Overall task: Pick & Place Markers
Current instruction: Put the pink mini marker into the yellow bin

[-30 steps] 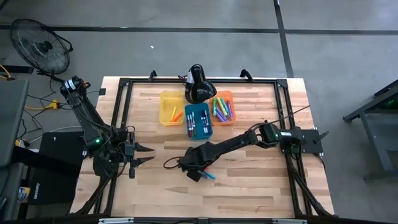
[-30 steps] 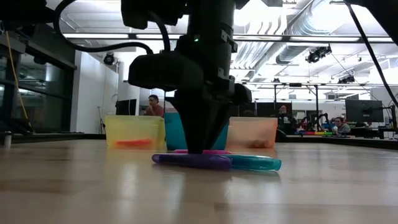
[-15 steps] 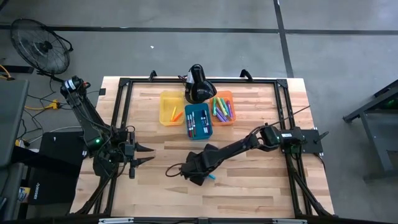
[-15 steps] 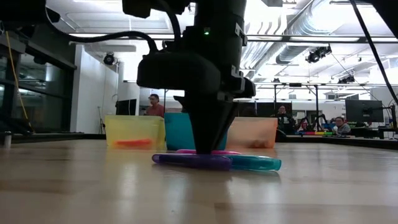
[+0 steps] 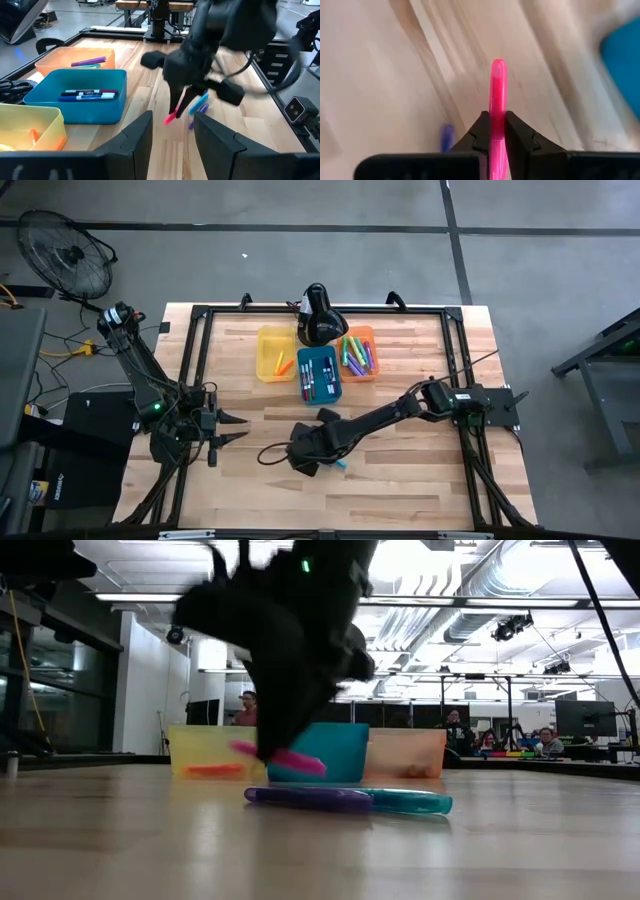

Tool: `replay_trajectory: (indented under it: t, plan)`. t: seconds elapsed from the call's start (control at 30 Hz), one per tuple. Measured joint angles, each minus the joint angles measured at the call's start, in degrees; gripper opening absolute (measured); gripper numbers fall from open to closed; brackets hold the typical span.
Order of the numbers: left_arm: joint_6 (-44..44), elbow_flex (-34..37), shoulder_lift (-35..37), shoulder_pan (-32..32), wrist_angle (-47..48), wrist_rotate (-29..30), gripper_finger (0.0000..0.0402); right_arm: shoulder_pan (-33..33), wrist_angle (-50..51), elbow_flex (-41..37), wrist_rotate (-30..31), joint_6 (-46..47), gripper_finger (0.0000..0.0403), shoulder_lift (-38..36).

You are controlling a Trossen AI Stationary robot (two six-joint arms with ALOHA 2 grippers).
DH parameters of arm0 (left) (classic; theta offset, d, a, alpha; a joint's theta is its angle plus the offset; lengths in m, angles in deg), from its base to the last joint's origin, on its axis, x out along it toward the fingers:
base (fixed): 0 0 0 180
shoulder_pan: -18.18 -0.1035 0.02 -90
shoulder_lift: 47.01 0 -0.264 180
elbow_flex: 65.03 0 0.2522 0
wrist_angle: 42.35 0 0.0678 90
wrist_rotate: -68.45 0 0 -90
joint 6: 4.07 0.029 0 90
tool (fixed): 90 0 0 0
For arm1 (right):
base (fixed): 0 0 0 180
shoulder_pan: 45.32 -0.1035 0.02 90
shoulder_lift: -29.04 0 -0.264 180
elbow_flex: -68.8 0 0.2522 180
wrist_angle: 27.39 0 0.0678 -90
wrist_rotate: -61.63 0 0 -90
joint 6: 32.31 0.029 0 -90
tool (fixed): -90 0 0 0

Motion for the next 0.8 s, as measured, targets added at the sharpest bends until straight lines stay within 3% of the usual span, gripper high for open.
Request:
replay_trajectory:
  t: [0.53,0.8]
  plan:
    - [-0.37,-0.02,0.00,-0.02,-1.37,1.50,0.0140,-1.70,-22.29,0.09,12.56,-14.53,0.0020,-3.95]
    - [0.76,-0.04,-0.45,-0.02,-3.27,3.20,0.0140,-3.07,-31.89,0.13,21.88,-24.20,0.0020,-5.63]
